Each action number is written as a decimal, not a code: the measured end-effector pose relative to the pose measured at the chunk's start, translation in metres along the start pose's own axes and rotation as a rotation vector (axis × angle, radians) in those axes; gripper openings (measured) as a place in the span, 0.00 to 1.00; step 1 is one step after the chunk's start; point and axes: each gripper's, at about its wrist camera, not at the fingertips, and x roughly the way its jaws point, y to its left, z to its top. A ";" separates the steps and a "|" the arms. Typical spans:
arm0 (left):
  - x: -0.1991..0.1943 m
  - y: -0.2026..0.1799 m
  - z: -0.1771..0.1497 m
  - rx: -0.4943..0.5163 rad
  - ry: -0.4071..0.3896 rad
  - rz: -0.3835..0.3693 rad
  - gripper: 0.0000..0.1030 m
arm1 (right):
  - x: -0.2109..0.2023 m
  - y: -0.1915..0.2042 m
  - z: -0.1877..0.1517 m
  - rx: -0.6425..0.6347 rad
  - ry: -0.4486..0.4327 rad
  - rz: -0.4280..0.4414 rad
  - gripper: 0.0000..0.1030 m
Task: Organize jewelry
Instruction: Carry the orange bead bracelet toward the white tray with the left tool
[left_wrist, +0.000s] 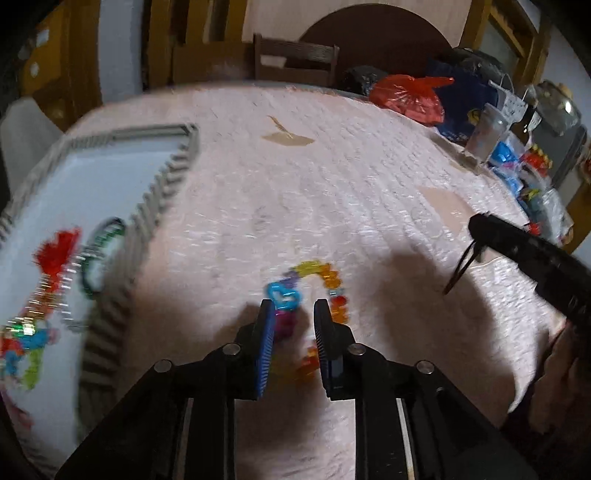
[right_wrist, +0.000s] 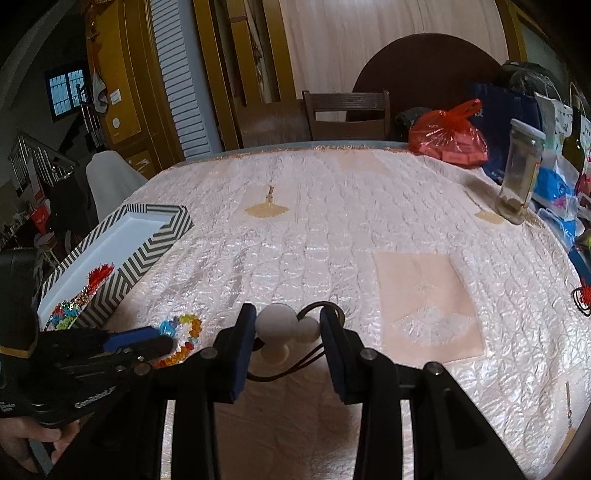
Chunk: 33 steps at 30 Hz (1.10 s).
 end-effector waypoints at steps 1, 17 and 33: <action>-0.002 0.000 -0.003 0.014 -0.009 0.009 0.62 | -0.001 0.000 0.001 0.001 -0.002 0.003 0.36; -0.004 0.003 -0.010 -0.036 -0.012 -0.002 0.41 | -0.001 -0.008 0.000 0.029 -0.003 0.008 0.36; -0.076 0.020 0.034 -0.105 -0.188 0.004 0.41 | -0.006 0.012 0.014 -0.021 -0.017 0.002 0.36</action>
